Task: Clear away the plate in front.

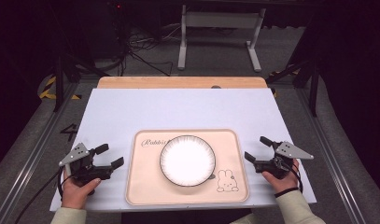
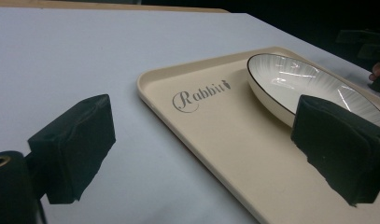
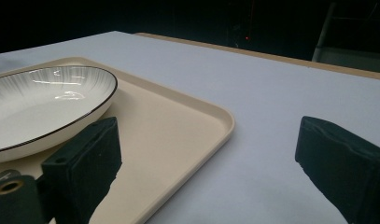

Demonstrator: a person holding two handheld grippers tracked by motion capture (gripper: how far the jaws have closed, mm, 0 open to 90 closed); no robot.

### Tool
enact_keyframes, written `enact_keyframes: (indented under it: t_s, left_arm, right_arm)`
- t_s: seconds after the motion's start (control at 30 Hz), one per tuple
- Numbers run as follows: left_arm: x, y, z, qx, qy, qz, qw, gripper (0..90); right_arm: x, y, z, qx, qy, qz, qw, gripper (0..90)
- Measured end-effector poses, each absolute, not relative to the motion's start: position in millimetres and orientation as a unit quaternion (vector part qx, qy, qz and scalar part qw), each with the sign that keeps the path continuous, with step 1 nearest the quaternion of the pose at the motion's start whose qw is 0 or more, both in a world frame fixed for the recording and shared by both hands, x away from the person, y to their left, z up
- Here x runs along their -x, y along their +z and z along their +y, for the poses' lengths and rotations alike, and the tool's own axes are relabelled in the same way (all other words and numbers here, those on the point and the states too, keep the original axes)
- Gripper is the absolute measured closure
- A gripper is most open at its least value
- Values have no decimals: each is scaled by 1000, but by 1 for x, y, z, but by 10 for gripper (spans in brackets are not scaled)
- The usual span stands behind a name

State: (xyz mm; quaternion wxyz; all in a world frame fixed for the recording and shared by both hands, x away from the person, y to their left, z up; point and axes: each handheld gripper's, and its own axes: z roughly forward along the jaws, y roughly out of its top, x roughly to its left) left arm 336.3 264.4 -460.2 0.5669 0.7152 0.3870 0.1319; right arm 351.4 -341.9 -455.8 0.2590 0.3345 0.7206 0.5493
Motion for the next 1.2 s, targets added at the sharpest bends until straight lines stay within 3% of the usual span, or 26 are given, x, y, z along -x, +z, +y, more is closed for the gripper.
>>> enact_keyframes:
  t_s: [0.33, 0.8, 1.2]
  left_arm:
    - [-336, -468, 259, -724, 119, 395, 553, 69]
    - [-329, -470, 256, -713, 154, 410, 548, 45]
    - [-331, -471, 255, -714, 144, 418, 542, 43]
  right_arm:
    - [-351, -456, -342, -335, 549, 721, 258, 80]
    - [-352, -456, -339, -330, 538, 730, 260, 93]
    - [-352, -456, -338, -334, 533, 732, 261, 102]
